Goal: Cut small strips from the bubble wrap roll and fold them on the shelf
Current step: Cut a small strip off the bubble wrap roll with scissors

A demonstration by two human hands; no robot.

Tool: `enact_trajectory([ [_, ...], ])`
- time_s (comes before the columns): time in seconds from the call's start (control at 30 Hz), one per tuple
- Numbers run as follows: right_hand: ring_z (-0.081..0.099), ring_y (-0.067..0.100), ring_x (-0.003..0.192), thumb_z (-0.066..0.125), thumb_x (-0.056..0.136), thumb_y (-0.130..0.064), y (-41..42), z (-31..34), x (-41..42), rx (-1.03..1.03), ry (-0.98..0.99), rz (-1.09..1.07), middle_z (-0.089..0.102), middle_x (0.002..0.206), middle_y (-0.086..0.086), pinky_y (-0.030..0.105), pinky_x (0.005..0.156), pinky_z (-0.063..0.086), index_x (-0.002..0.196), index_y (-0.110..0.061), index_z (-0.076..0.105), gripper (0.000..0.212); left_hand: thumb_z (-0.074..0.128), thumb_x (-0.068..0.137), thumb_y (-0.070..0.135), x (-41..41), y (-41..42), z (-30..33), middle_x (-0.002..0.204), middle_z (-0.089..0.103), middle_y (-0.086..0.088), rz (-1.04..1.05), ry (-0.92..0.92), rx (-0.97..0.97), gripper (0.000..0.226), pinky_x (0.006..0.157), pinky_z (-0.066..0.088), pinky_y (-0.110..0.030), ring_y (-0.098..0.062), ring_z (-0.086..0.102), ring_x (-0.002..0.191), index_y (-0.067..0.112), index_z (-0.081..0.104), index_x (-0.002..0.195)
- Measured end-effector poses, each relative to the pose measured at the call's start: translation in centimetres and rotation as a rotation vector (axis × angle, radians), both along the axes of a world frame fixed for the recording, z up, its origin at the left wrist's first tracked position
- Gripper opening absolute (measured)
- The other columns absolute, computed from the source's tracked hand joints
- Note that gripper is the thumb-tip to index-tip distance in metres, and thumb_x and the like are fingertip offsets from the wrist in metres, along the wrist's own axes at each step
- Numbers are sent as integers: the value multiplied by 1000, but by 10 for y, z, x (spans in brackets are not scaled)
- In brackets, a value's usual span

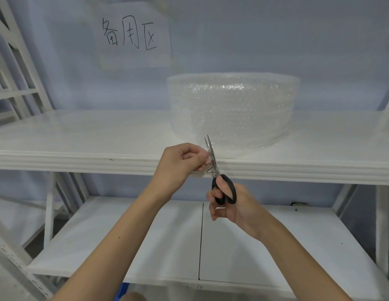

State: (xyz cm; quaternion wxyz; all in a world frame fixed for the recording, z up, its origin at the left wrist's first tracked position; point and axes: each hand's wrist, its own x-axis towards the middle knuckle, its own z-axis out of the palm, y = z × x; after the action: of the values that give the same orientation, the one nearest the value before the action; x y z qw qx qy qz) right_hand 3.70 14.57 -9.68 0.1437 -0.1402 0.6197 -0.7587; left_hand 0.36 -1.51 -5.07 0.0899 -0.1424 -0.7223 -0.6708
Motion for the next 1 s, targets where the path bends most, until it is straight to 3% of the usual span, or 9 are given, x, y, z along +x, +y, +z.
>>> enact_trajectory([
  [0.1, 52, 22, 53, 60, 87, -47, -2, 3, -3, 16, 5, -11, 50, 68, 5, 32, 57, 49, 62, -14, 46, 44, 68, 90, 9, 0, 0, 0, 77, 72, -15, -1, -2, -3, 6, 67, 53, -19, -11, 65, 66, 6, 71, 85],
  [0.23, 52, 20, 52, 59, 80, -44, -4, 4, -2, 22, 40, -29, 50, 69, 6, 32, 57, 50, 53, -20, 56, 36, 68, 90, 8, -1, 0, 0, 78, 74, -13, -11, -10, -1, 6, 68, 54, -20, -14, 66, 70, 6, 71, 85],
  [0.47, 55, 21, 54, 60, 79, -46, -6, 6, -7, 20, 61, -32, 51, 70, 6, 32, 56, 51, 55, -19, 58, 36, 66, 91, 7, 4, -1, 3, 73, 74, -5, -44, -10, -24, 8, 64, 51, -15, -5, 65, 61, 1, 71, 89],
  [1.0, 58, 23, 56, 60, 74, -52, -4, 14, -12, 58, 66, -36, 54, 66, 4, 33, 57, 52, 57, -16, 56, 40, 68, 90, 12, 4, -3, 7, 71, 74, -1, -94, -22, -74, 10, 67, 52, -18, -15, 64, 70, 3, 72, 88],
])
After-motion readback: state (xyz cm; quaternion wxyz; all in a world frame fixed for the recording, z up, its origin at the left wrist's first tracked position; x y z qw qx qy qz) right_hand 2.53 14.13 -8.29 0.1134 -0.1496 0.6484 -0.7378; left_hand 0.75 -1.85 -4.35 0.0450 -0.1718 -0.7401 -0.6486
